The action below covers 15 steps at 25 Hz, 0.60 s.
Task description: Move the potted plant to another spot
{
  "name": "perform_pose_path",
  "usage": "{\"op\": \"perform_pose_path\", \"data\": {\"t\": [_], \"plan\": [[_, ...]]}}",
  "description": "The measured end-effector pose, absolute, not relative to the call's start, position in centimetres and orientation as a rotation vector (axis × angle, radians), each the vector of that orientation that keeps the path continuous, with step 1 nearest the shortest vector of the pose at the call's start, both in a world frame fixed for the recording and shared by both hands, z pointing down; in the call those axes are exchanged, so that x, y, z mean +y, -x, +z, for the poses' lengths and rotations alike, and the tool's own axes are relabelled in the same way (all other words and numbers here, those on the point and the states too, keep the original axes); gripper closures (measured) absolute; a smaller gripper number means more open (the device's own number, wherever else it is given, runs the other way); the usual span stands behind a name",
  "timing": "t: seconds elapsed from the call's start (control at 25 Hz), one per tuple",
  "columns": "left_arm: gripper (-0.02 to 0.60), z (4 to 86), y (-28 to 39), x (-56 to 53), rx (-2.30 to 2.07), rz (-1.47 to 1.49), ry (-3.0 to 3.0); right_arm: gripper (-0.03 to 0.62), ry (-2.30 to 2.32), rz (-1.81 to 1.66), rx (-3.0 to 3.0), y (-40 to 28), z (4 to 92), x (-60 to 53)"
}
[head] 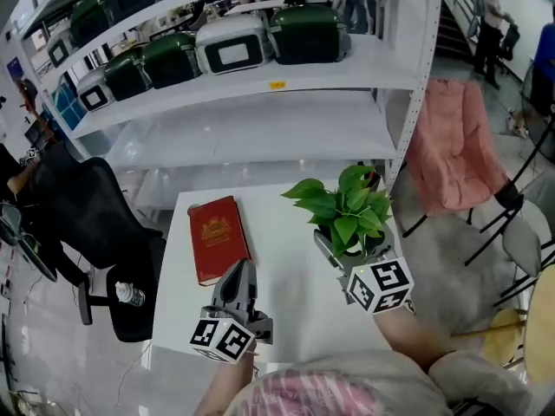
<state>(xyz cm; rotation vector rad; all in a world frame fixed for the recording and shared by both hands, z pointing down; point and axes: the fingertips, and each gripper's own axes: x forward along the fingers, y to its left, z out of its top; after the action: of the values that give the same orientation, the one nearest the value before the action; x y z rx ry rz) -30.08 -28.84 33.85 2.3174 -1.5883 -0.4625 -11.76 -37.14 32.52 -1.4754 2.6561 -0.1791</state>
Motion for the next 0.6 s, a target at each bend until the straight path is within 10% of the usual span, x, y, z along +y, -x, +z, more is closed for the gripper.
{"op": "perform_pose_path", "data": {"t": [0.6], "plan": [[0.557, 33.4, 32.6, -35.8, -1.234, -0.426, -2.457, 0.079, 1.816, -0.205, 2.436, 13.2, 34.2, -38.7]]}}
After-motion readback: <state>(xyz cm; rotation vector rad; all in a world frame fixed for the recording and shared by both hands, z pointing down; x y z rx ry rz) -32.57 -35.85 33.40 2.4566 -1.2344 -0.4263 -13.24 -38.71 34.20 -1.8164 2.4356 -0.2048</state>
